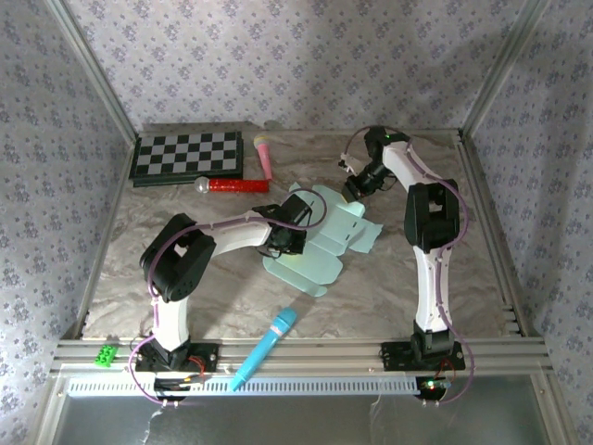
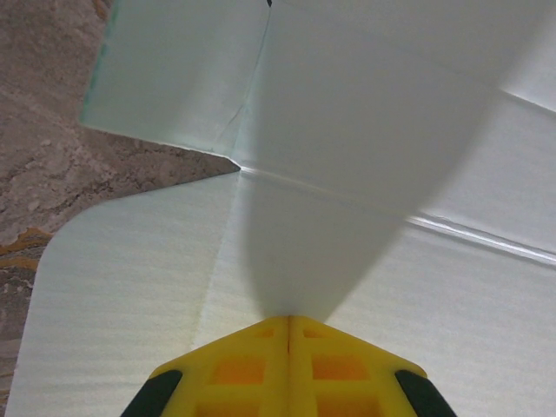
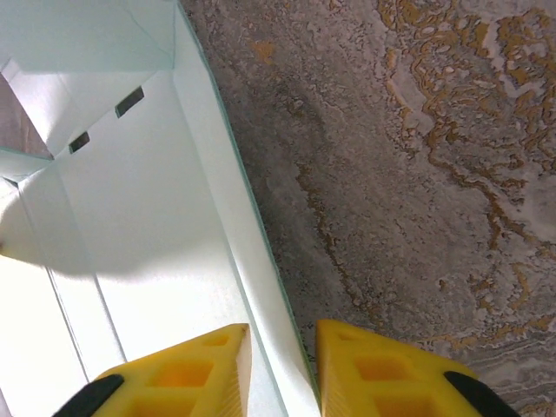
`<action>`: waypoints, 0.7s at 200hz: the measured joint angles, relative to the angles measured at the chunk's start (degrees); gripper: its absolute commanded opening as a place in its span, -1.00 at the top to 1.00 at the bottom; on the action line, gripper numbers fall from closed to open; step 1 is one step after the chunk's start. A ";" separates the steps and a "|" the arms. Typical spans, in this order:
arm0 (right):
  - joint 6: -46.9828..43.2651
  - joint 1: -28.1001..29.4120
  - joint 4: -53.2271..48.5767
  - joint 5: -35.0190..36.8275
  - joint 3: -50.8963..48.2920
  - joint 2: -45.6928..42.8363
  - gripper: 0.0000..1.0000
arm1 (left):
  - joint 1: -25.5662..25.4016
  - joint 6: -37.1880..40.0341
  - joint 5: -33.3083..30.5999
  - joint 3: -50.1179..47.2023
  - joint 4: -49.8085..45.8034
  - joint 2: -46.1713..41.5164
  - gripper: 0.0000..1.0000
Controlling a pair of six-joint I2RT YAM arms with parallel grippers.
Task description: Fold the paper box
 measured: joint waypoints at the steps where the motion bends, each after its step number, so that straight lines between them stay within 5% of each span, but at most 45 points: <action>1: -0.02 0.00 0.00 0.00 0.00 0.00 0.56 | 0.02 0.00 0.00 0.00 0.00 0.00 1.00; 66: -1.77 1.07 1.90 2.54 -3.56 -1.99 0.99 | 0.02 0.00 -0.02 0.00 0.00 0.00 1.00; 104: -4.09 2.23 6.86 5.42 -9.88 -8.68 1.00 | 0.02 0.02 0.04 0.02 0.15 -0.04 0.99; 140: -6.91 4.33 13.99 10.36 -16.24 -15.72 1.00 | 0.02 -0.04 -0.90 -1.44 0.72 -1.68 0.56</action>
